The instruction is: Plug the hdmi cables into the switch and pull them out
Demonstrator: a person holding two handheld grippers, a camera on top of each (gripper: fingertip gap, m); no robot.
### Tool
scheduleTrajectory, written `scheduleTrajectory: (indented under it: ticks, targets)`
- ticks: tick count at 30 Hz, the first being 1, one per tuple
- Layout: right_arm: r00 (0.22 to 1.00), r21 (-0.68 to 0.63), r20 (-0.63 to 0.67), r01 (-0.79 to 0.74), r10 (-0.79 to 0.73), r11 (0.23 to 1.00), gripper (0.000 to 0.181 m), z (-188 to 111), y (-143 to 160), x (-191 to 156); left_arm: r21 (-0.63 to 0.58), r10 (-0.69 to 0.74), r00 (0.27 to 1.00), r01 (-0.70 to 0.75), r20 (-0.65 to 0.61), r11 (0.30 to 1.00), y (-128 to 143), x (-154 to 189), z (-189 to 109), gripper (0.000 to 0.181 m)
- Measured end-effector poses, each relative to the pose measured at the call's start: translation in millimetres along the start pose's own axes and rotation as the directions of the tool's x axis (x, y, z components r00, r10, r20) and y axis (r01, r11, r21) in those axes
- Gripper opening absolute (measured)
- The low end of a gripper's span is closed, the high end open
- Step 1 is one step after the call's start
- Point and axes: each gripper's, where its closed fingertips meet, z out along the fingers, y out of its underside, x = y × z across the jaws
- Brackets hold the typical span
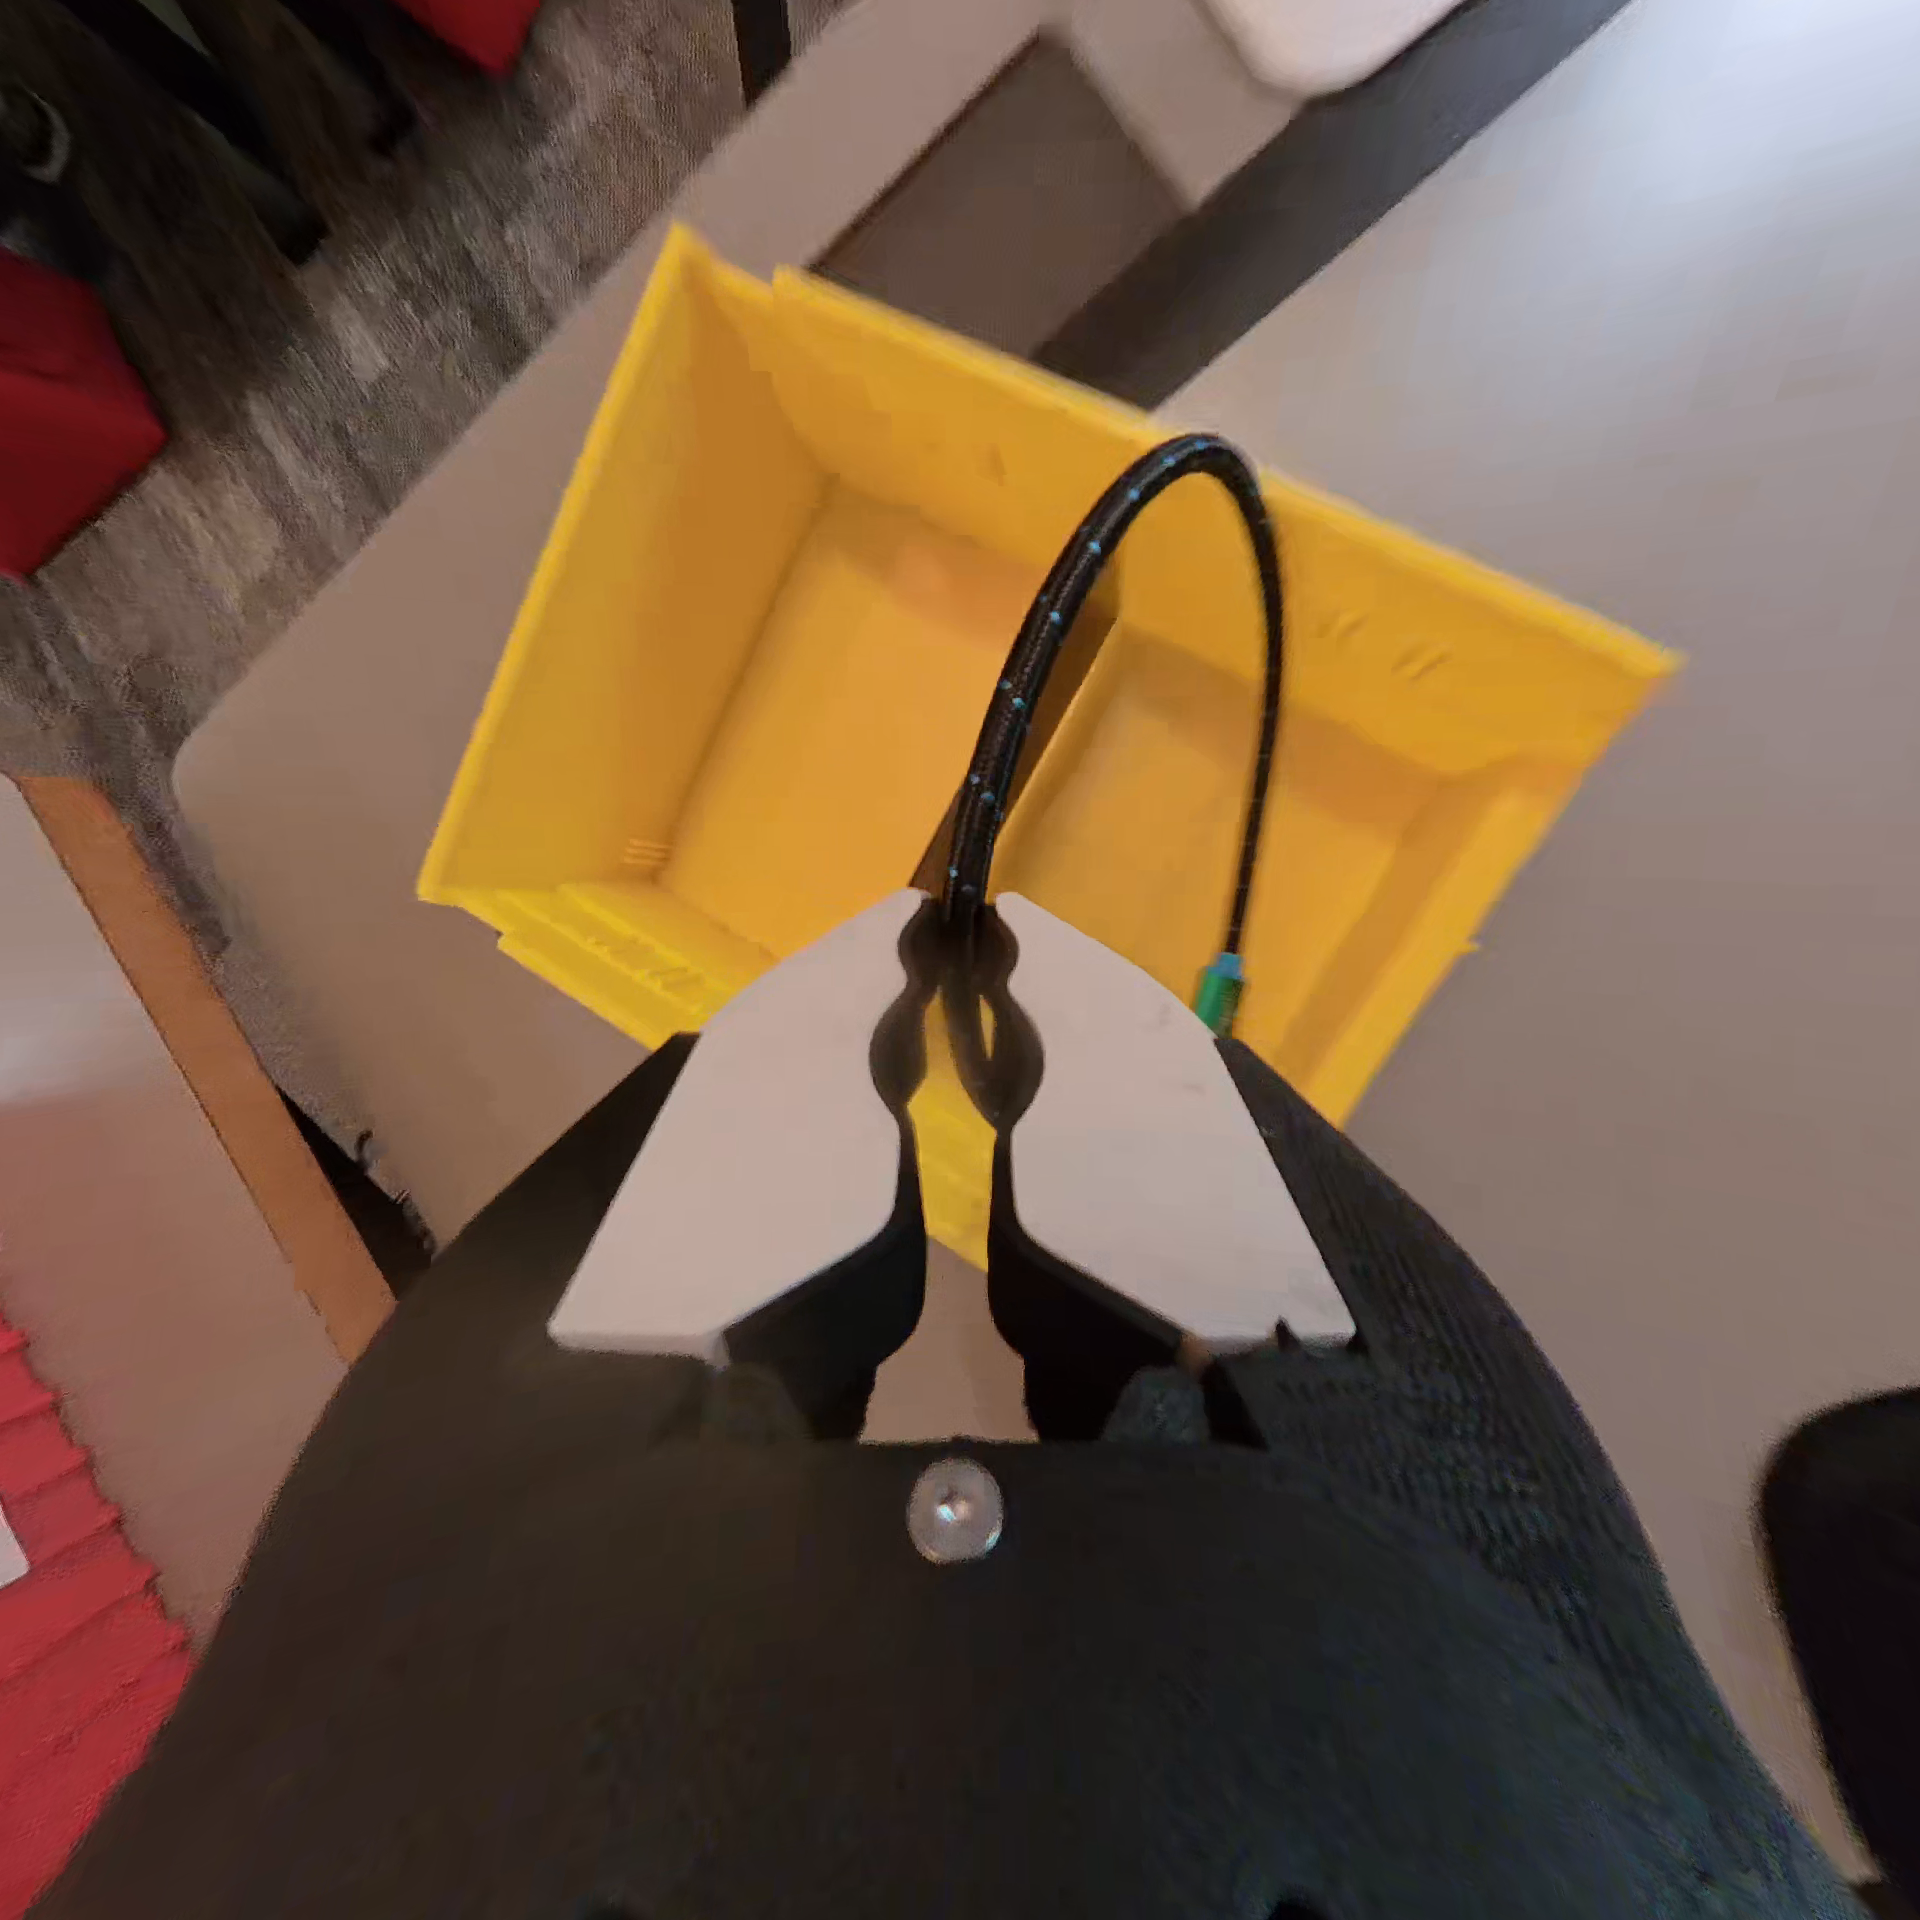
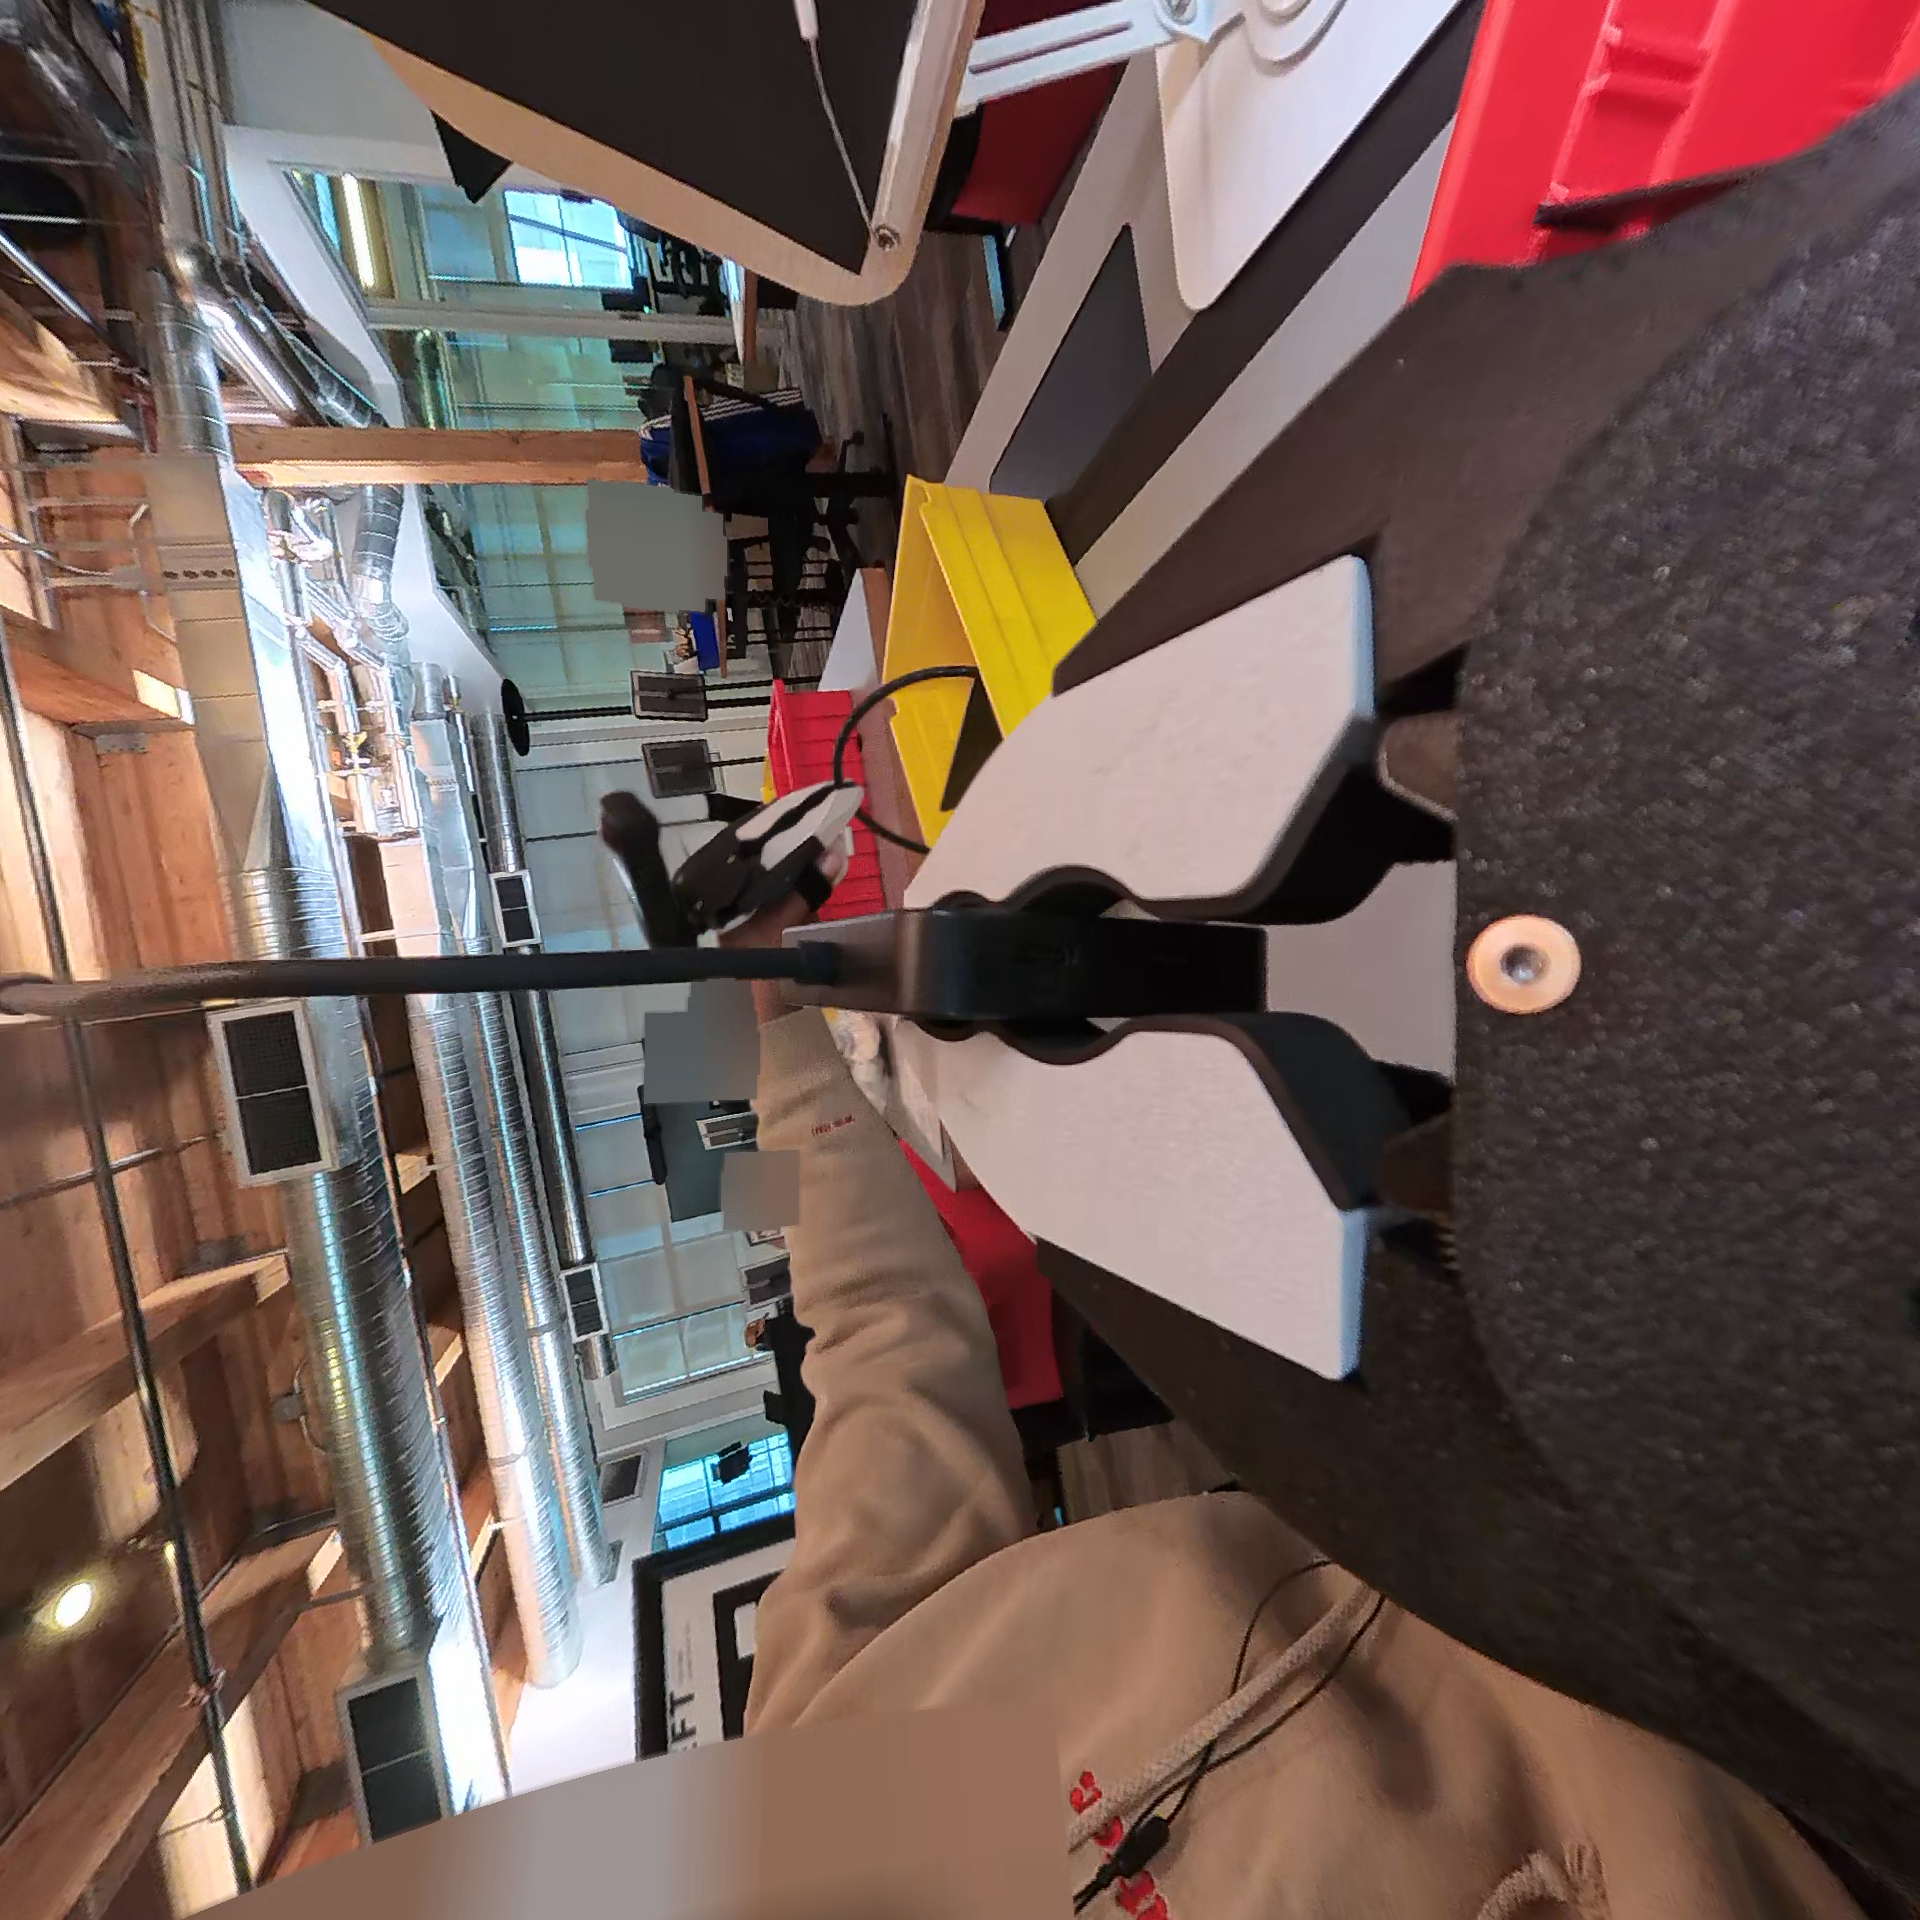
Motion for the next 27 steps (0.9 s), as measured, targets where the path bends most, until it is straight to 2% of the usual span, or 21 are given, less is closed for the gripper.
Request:
scheduleTrajectory:
  ticks: [1,3,5,7,9,11,14,17,18,19,21,23,25,27]
  targets:
    - [1.000,0.010,0.000,0.002,-0.002,1.000,0.013,-1,-3,-1,0.047,-0.013,1.000,0.014,-0.015,0.999,-10,7,-19,0.008]
    - [1.000,0.020,0.004,0.009,-0.009,1.000,0.013,-2,-6,-3,0.162,-0.044,0.997,0.055,-0.068,0.985,-30,26,-55,0.008]
    - [1.000,0.021,0.022,0.012,-0.012,1.000,0.013,-1,-8,-6,0.275,-0.076,0.979,0.127,-0.188,0.953,-47,56,-84,0.008]
    - [0.999,0.029,0.053,0.002,-0.004,1.000,0.013,-1,-8,-11,0.365,-0.113,0.938,0.236,-0.328,0.901,-59,91,-102,0.008]
    - [0.996,0.039,0.091,-0.018,0.014,0.999,0.013,0,-9,-16,0.412,-0.154,0.864,0.376,-0.479,0.830,-63,128,-105,0.007]
    - [0.990,0.052,0.133,-0.045,0.037,0.998,0.013,-1,-10,-21,0.398,-0.204,0.745,0.542,-0.635,0.740,-58,166,-91,0.007]
    - [0.977,0.081,0.198,-0.093,0.076,0.992,0.013,-2,-14,-28,0.292,-0.275,0.488,0.795,-0.828,0.532,-43,210,-56,0.008]
    - [0.959,0.101,0.263,-0.136,0.106,0.986,0.013,-4,-16,-35,0.151,-0.303,0.239,0.946,-0.923,0.287,-22,228,-20,0.007]
    - [0.949,0.109,0.295,-0.154,0.116,0.982,0.013,-5,-18,-39,0.118,-0.304,0.181,0.970,-0.935,0.213,-15,229,-12,0.007]
    - [0.934,0.117,0.333,-0.177,0.129,0.977,0.013,-6,-19,-43,0.110,-0.304,0.152,0.982,-0.940,0.151,-8,230,-7,0.007]
    - [0.908,0.124,0.390,-0.213,0.150,0.969,0.013,-8,-21,-48,0.131,-0.320,0.154,0.987,-0.935,0.091,3,237,0,0.007]
    - [0.897,0.113,0.412,-0.226,0.161,0.968,0.013,-7,-18,-50,0.153,-0.333,0.176,0.984,-0.926,0.095,9,244,0,0.007]
    - [0.893,0.090,0.415,-0.228,0.172,0.970,0.013,-5,-12,-49,0.195,-0.357,0.256,0.961,-0.898,0.198,12,254,0,0.008]
    - [0.889,0.076,0.420,-0.235,0.183,0.969,0.013,-4,-9,-50,0.289,-0.379,0.403,0.901,-0.833,0.322,19,259,0,0.019]
